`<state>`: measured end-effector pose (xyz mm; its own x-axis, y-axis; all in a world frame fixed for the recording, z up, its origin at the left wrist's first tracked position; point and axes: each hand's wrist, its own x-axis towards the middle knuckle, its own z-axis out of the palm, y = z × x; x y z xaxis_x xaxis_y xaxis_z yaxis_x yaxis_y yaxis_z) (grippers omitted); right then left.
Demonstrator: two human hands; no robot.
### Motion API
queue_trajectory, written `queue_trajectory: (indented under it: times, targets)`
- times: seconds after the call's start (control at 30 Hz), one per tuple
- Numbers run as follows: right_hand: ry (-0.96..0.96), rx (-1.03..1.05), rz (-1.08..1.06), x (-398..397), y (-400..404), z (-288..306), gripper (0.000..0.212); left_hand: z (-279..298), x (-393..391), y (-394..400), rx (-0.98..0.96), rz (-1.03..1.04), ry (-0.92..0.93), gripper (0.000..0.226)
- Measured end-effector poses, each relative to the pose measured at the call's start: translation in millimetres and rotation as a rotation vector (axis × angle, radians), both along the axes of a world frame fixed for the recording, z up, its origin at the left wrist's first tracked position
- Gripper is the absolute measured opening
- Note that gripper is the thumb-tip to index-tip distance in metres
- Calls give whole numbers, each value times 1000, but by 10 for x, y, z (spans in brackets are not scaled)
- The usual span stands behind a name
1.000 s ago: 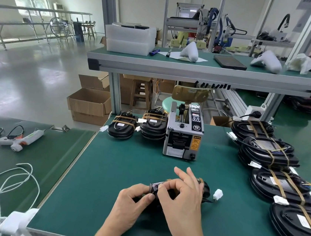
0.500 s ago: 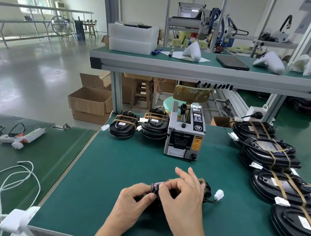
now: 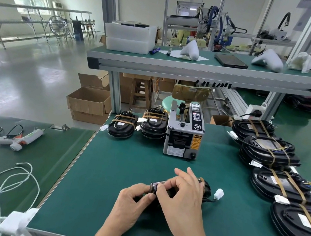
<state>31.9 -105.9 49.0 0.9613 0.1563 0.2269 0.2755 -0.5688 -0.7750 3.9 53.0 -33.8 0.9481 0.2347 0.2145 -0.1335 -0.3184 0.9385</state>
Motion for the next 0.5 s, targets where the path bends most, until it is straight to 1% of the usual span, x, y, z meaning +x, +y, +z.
queue_trajectory:
  times: [0.17, 0.4, 0.5]
  targets:
    - [-44, 49, -2, 11, -26, -62, 31, -14, 4, 2, 1, 1, 4, 25]
    - [-54, 91, -47, 6, 55, -125, 29, -17, 6, -2, -7, -1, 12, 30]
    - [-77, 113, -48, -8, 66, -147, 30, -14, 8, -2, -3, 1, 10, 27]
